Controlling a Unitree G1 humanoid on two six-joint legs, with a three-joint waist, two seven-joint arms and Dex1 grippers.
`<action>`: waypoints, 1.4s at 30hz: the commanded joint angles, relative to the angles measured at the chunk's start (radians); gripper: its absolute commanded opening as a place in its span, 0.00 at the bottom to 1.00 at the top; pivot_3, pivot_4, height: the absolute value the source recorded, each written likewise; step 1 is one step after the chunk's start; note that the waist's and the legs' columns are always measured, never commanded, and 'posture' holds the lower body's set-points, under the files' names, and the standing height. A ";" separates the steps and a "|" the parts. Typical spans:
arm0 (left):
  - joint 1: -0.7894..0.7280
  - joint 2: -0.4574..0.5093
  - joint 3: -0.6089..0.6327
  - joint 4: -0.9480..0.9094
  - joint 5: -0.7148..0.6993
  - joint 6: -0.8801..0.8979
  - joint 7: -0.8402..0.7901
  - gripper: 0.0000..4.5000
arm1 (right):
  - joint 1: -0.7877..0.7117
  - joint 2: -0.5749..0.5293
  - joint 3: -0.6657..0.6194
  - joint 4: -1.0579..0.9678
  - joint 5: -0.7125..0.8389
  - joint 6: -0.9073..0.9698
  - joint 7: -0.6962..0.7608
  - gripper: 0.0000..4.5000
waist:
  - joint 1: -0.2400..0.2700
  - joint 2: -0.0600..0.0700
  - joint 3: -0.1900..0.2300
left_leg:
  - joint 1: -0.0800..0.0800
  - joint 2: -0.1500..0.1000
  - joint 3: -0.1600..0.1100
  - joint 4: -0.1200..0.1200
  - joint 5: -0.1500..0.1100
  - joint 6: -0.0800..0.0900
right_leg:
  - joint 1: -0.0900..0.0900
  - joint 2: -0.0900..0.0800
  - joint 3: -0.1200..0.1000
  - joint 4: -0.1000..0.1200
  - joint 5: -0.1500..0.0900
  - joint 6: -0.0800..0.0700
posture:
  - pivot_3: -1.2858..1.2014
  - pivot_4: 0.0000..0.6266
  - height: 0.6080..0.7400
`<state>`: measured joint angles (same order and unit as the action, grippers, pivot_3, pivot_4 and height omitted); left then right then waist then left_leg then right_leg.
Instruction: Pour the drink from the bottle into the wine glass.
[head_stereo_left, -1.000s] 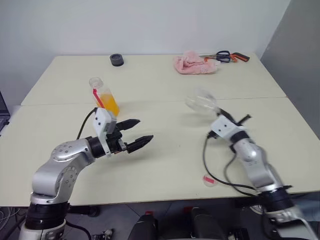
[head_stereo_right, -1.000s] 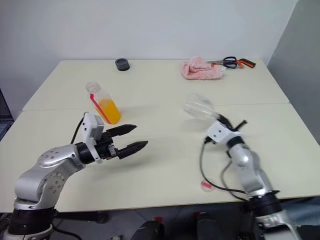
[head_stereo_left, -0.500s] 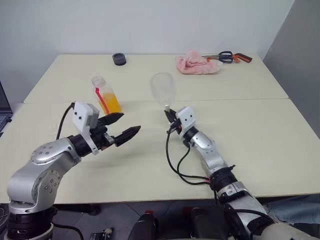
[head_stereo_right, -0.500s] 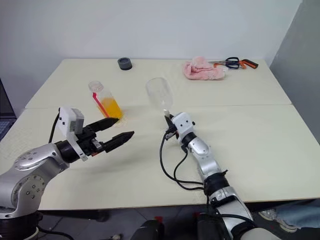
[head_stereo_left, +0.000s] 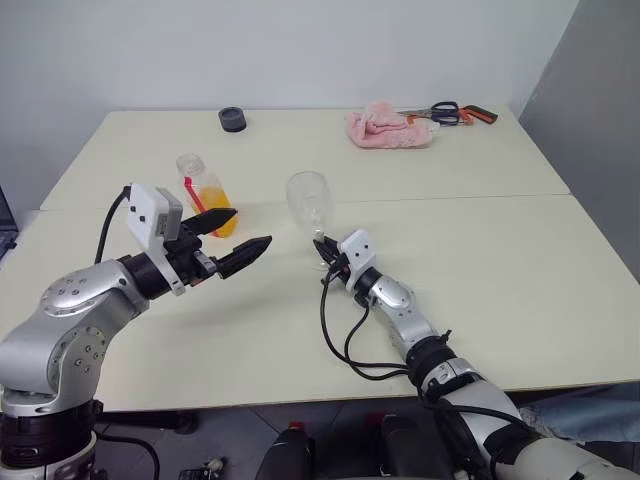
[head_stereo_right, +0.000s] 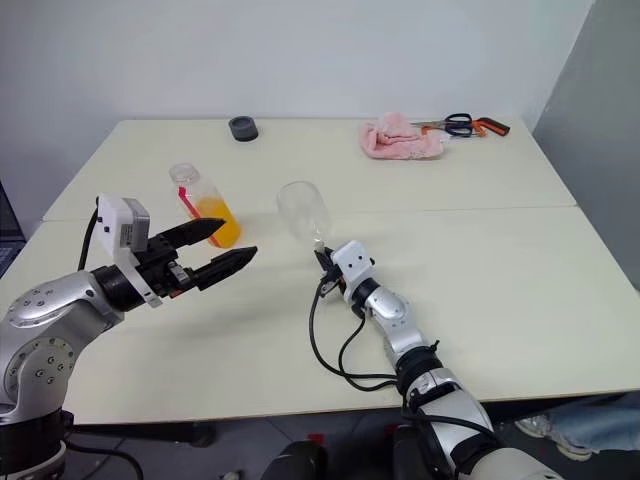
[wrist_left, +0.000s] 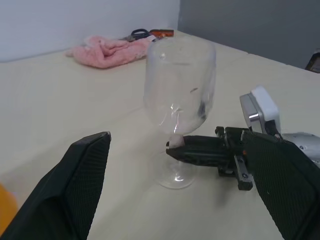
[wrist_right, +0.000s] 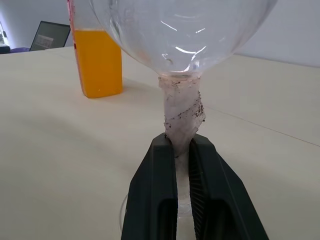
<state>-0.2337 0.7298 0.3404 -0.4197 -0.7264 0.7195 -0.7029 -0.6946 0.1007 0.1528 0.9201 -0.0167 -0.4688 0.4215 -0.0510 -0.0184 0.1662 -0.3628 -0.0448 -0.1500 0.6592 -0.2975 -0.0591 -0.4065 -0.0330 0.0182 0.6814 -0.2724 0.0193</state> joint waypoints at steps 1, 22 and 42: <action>-0.029 0.020 0.016 -0.013 -0.015 -0.020 -0.014 1.00 | -0.008 0.009 -0.006 -0.003 0.007 -0.012 0.021 0.22 | 0.000 0.000 0.000 | 0.000 0.000 0.000 0.000 0.000 0.000 | 0.000 0.000 0.000 0.000 0.000 0.000 | 0.52 0.24 1.00; -0.049 0.016 -0.022 0.006 0.032 -0.076 -0.040 1.00 | 0.050 -0.050 -0.004 -0.144 0.006 0.018 0.069 0.99 | -0.001 0.000 0.000 | 0.000 0.001 0.000 0.000 0.000 0.000 | 0.000 0.002 0.000 0.000 0.000 0.000 | 0.52 0.24 1.00; 0.144 -0.133 0.012 0.115 0.274 -0.237 0.222 1.00 | 0.339 -0.315 0.071 -0.914 0.169 0.575 0.347 0.99 | 0.008 0.001 0.001 | 0.000 0.002 -0.001 0.000 -0.001 0.000 | 0.000 0.002 0.001 -0.001 0.000 0.000 | 0.52 0.24 1.00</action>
<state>-0.0949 0.6001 0.3174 -0.2998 -0.4845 0.5199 -0.5210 -0.3532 -0.2097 0.2155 0.1031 0.1089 0.0586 0.7330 -0.0429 -0.0172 0.1670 -0.3632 -0.0424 -0.1509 0.6588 -0.2981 -0.0593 -0.4069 -0.0310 0.0192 0.6806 -0.2721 0.0190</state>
